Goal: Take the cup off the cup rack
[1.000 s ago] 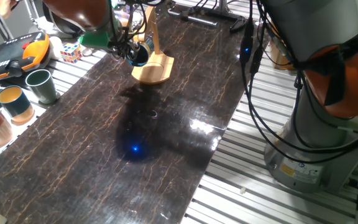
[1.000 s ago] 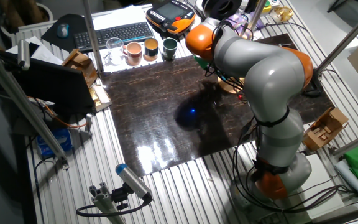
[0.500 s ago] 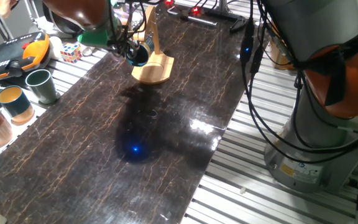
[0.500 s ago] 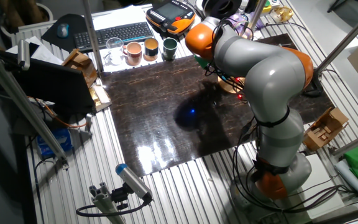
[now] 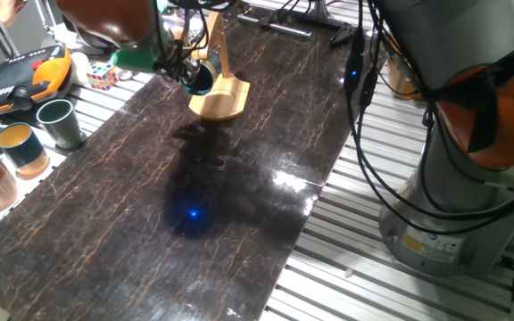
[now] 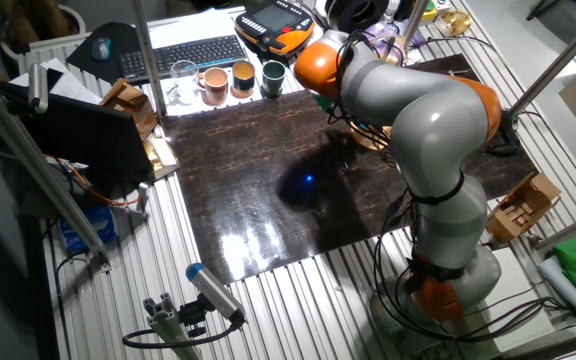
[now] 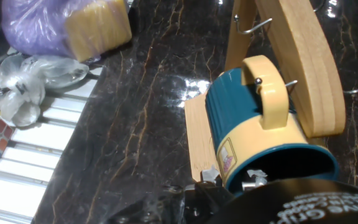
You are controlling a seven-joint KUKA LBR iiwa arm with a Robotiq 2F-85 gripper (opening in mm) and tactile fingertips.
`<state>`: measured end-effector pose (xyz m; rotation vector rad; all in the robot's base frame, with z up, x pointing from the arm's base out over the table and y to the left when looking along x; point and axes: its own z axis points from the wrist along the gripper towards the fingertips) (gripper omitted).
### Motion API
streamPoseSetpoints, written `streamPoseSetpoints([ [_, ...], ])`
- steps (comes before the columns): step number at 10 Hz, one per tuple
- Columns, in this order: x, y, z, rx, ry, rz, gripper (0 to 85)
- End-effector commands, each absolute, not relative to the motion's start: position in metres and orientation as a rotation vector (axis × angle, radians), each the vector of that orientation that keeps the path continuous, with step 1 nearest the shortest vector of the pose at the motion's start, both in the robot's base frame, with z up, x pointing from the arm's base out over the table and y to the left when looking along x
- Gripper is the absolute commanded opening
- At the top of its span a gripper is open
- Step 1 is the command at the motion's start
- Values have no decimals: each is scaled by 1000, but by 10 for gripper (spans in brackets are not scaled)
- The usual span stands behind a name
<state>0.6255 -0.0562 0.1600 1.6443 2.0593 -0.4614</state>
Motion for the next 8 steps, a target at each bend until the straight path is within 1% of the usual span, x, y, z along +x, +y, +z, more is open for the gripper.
streamPoseSetpoints([
  [1, 626, -56, 159, 1647, 2046, -468, 287],
  [8, 625, -58, 157, 1653, 1997, -522, 277],
])
